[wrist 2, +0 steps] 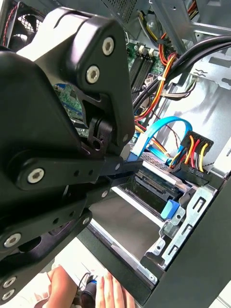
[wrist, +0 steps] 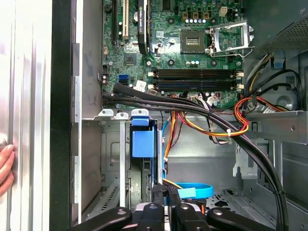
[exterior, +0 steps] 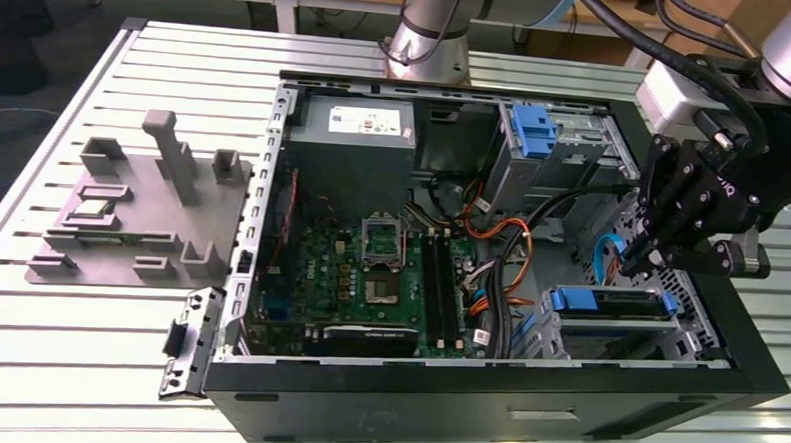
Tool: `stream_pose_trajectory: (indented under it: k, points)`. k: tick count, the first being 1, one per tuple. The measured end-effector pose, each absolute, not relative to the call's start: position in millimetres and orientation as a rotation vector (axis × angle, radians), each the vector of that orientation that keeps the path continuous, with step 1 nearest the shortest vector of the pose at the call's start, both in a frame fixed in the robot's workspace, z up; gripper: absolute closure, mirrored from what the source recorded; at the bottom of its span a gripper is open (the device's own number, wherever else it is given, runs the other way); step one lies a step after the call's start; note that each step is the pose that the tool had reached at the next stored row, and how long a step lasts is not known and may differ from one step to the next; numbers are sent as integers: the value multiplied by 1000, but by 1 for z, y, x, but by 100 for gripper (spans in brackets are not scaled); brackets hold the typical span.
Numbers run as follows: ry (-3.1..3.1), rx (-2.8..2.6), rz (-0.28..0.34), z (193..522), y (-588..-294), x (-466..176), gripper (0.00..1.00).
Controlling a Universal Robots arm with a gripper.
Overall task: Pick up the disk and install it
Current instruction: 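Insert the first disk wire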
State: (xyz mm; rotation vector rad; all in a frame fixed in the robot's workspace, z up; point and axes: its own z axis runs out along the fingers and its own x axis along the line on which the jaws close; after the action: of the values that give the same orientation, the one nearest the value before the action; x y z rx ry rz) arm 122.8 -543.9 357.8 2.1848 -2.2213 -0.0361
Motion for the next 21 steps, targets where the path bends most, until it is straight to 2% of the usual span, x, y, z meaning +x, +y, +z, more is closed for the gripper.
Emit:
stream_pose_trajectory:
  k: [12,21]
  points:
    - [-2222,2186,-39,357,-550,123,84]
    - [-2243,2207,-88,355,-563,123,84]
